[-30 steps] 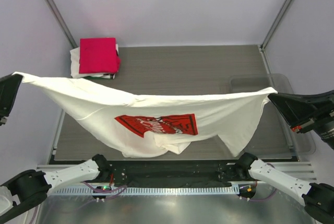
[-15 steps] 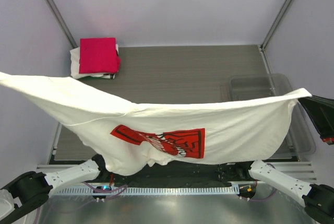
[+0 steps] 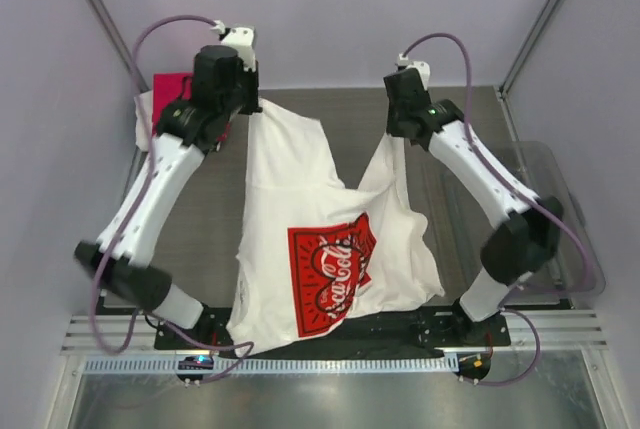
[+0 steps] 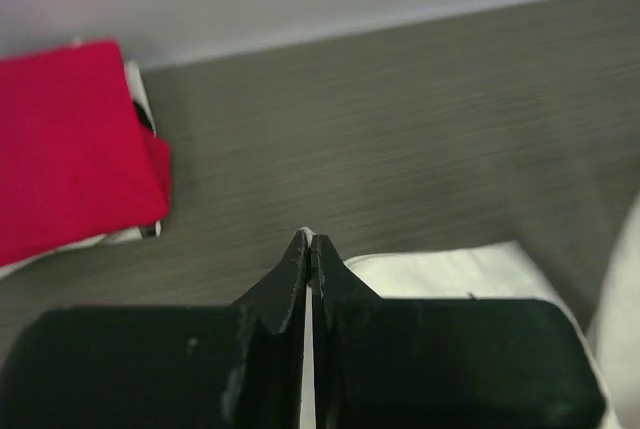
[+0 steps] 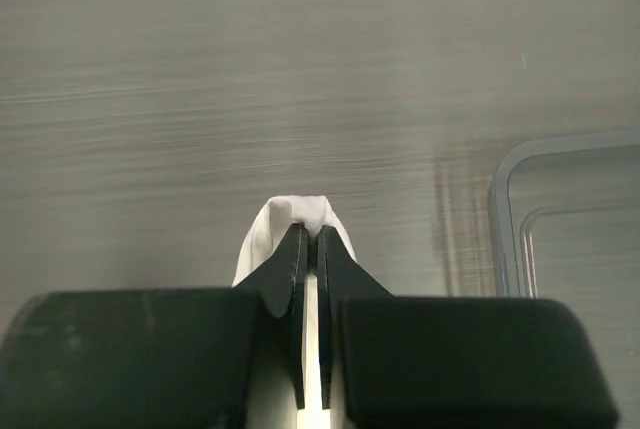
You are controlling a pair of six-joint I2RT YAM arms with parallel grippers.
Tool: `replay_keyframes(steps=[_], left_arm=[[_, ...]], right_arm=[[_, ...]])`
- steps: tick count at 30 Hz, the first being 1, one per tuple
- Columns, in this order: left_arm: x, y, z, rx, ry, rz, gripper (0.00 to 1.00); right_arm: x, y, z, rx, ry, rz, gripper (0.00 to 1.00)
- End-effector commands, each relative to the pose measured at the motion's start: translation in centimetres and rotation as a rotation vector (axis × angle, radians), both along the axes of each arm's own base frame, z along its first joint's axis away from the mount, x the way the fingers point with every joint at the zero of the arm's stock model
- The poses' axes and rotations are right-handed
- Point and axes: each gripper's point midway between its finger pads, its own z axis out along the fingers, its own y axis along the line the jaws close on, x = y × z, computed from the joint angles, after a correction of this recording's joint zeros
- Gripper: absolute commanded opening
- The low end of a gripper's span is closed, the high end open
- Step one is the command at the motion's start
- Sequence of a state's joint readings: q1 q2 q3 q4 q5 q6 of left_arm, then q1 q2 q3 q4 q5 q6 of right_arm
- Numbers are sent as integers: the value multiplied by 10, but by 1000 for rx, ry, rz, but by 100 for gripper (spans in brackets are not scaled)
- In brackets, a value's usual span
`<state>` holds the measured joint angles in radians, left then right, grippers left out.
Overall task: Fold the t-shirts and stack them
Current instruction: Flatten the tshirt out
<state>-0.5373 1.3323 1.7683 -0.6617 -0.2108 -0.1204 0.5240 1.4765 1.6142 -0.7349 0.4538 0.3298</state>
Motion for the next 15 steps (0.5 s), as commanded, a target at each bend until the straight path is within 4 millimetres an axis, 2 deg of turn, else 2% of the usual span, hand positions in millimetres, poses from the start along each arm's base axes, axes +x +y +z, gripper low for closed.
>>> replay_keyframes(steps=[1, 2, 3, 4, 5, 6, 7, 8, 9, 10, 11, 12, 13, 14, 15], left_arm=[[96, 39, -91, -33, 267, 179, 0], [108, 58, -122, -2, 386, 240, 0], [148, 55, -140, 7, 435, 264, 0], [158, 58, -153, 18, 483, 291, 0], [154, 63, -164, 36, 558, 324, 7], [162, 63, -175, 44, 587, 339, 14], [169, 62, -177, 41, 585, 347, 21], [174, 61, -177, 21, 567, 363, 38], [172, 64, -175, 16, 559, 379, 48], [161, 71, -175, 26, 563, 409, 56], [161, 72, -168, 4, 532, 416, 68], [155, 73, -169, -3, 536, 423, 72], [145, 75, -179, 4, 563, 426, 74], [134, 77, -163, -15, 537, 422, 75], [126, 77, -161, -27, 541, 422, 75]], right_arm=[[65, -46, -39, 47, 86, -188, 1], [100, -42, -58, 33, 118, -214, 1], [107, -44, -68, 11, 167, -221, 1], [120, -44, -83, -11, 206, -233, 1], [138, -45, -57, 9, 150, -251, 4], [142, -43, -99, -32, 269, -248, 19], [145, -43, -100, -32, 281, -247, 59], [146, -42, -93, -21, 278, -253, 76], [145, -41, -95, -17, 286, -253, 92], [143, -41, -94, -7, 286, -249, 99], [132, -41, -112, -20, 334, -240, 100], [132, -36, -111, 10, 313, -226, 100], [113, -39, -115, 13, 333, -223, 100], [112, -35, -112, 39, 303, -212, 100], [104, -32, -113, 51, 304, -202, 100]])
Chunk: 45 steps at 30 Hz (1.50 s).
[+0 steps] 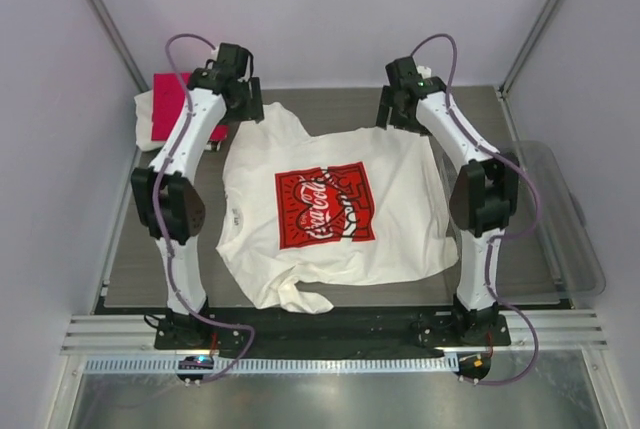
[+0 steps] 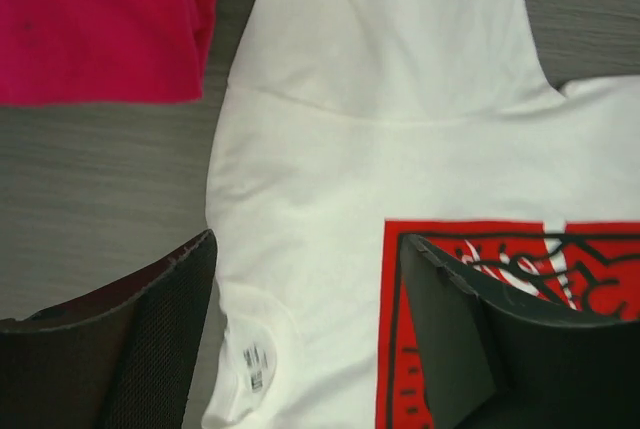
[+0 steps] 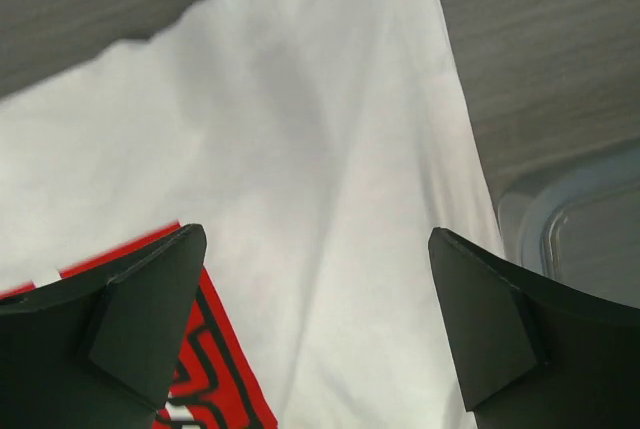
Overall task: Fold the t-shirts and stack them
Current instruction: Flatten the tshirt out
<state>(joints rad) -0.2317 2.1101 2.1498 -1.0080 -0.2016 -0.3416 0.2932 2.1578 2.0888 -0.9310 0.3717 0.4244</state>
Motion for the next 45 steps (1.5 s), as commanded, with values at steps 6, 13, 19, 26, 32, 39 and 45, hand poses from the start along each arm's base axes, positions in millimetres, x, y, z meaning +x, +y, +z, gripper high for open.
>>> replay_keyframes(steps=[6, 13, 19, 26, 32, 39, 45], left_arm=[[-102, -9, 43, -118, -93, 5, 74], [-174, -29, -44, -208, 46, 41, 72], [-192, -26, -99, -189, 137, 110, 71], [-180, -7, -151, -6, 236, 154, 70], [-150, 11, -171, 64, 290, 182, 70], [-88, 37, -163, 133, 290, 206, 70], [-61, 48, -104, 196, 243, 191, 69]], right_arm=[[-94, 41, 23, 208, -47, 111, 100], [-158, 70, -35, 304, 76, 188, 100], [-165, 69, -72, 275, 163, 189, 100], [-147, 73, -99, 238, 217, 191, 100], [-121, 74, -128, 241, 281, 177, 100], [-76, 85, -148, 243, 314, 185, 100], [-33, 97, -116, 239, 262, 226, 100]])
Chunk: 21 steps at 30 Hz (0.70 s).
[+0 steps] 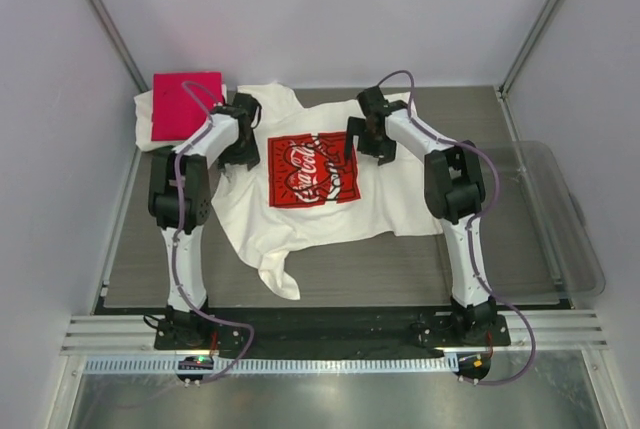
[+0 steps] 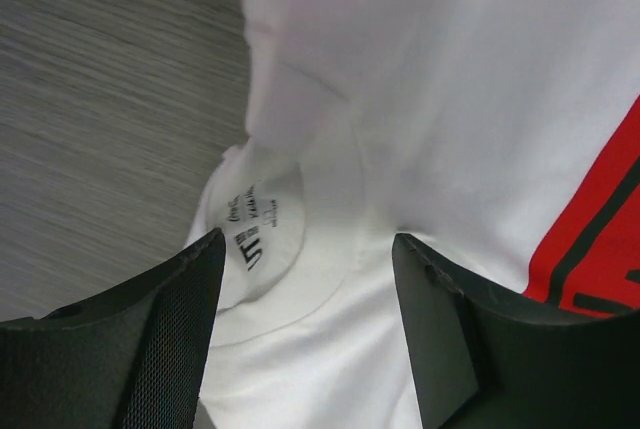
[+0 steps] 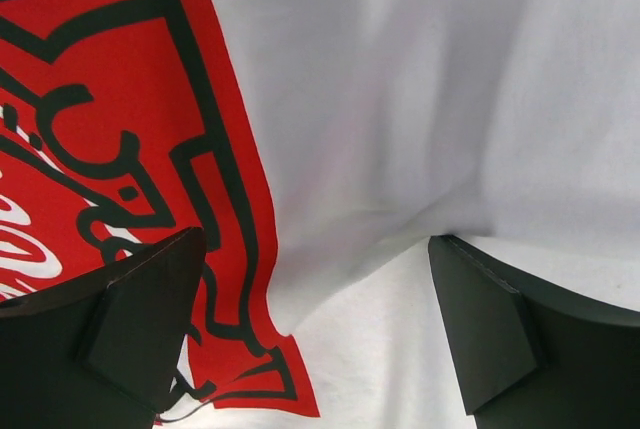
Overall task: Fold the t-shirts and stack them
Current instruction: Flatten the tshirt out
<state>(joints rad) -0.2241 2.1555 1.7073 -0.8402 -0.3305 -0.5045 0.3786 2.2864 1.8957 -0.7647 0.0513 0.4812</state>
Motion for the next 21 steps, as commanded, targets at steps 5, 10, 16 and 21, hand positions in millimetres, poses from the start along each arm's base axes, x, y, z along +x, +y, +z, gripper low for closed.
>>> replay_keyframes(steps=[5, 10, 16, 21], left_arm=[[-39, -1, 106, 28, -121, -57, 70], [-108, -4, 146, -49, -196, -60, 70], [-184, 10, 175, -160, -375, -61, 70], [-216, 27, 182, -170, -525, -48, 72]], right_arm=[[0, 5, 56, 37, -60, 60, 100], [-41, 22, 103, 23, -105, 125, 100], [-176, 110, 131, 30, -132, 342, 94], [-255, 185, 119, 53, -124, 461, 80]])
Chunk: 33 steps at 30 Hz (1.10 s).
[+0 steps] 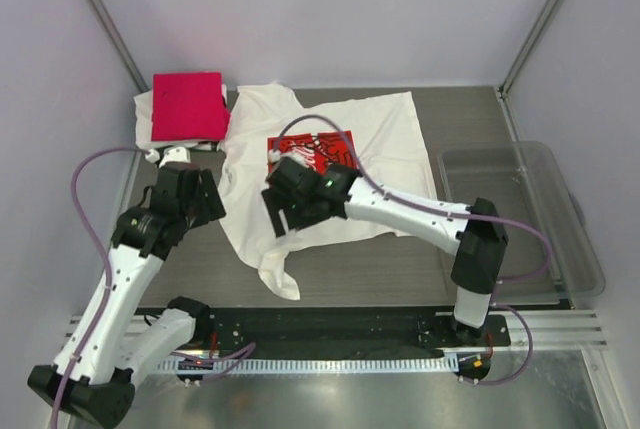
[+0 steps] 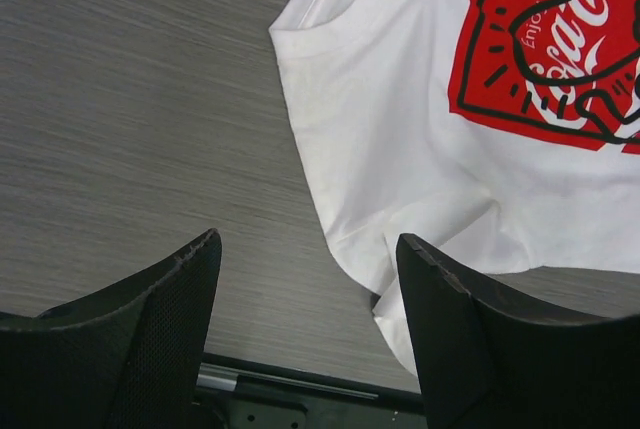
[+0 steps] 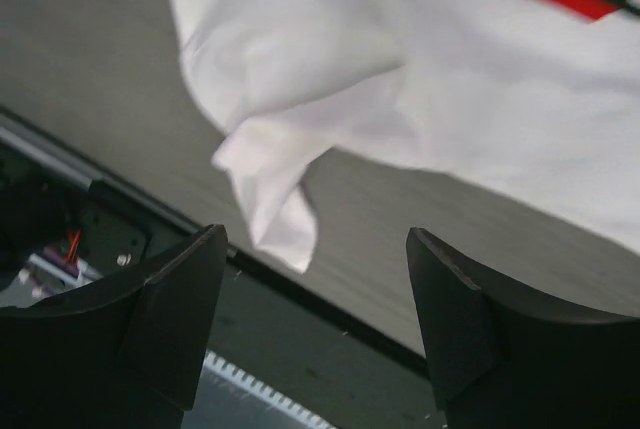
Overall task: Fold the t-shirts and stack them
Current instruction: Flatten the tshirt out
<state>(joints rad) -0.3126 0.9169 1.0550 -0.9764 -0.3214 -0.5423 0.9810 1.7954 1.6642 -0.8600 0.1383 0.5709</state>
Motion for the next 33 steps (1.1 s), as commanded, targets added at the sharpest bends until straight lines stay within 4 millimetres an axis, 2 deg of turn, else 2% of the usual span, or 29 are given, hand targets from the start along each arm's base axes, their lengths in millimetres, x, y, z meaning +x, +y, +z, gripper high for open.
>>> replay_keyframes(steps=[1, 2, 3, 6, 7, 9, 10, 14, 20, 24, 25, 27, 28, 30, 33], left_arm=[[-10, 7, 1, -19, -80, 21, 72], [-13, 12, 1, -24, -96, 60, 72], [-15, 15, 4, -29, -123, 78, 73], [-23, 21, 19, -46, -223, 89, 74], [-25, 24, 21, -45, -240, 97, 75], [-29, 29, 25, -47, -280, 118, 77], [-30, 30, 27, -49, -291, 122, 77], [-33, 33, 29, -51, -307, 135, 78], [-34, 32, 30, -58, -315, 131, 78], [-35, 33, 32, -62, -327, 133, 78], [-35, 33, 30, -61, -324, 137, 78], [-35, 34, 31, -61, -327, 138, 78], [-35, 33, 31, -61, -325, 137, 78], [-35, 33, 30, -60, -323, 139, 78], [-35, 34, 29, -55, -319, 144, 78]], right_arm=[[-40, 31, -24, -45, 30, 1, 77], [-61, 47, -28, -55, 30, 50, 76], [-63, 61, -37, -75, 28, 53, 75], [-83, 80, -51, -118, 34, 92, 73], [-86, 83, -67, -147, 51, 94, 72], [-89, 90, -78, -158, 57, 103, 72], [-90, 92, -90, -179, 60, 103, 71], [-82, 99, -106, -198, 46, 90, 69], [-72, 107, -115, -204, 33, 62, 63], [-68, 104, -118, -213, 28, 44, 45], [-67, 103, -118, -215, 27, 41, 34], [-67, 102, -117, -213, 30, 46, 23], [-67, 102, -115, -208, 30, 45, 13], [-68, 104, -107, -192, 30, 49, 3], [-69, 105, -78, -131, 21, 35, 1]])
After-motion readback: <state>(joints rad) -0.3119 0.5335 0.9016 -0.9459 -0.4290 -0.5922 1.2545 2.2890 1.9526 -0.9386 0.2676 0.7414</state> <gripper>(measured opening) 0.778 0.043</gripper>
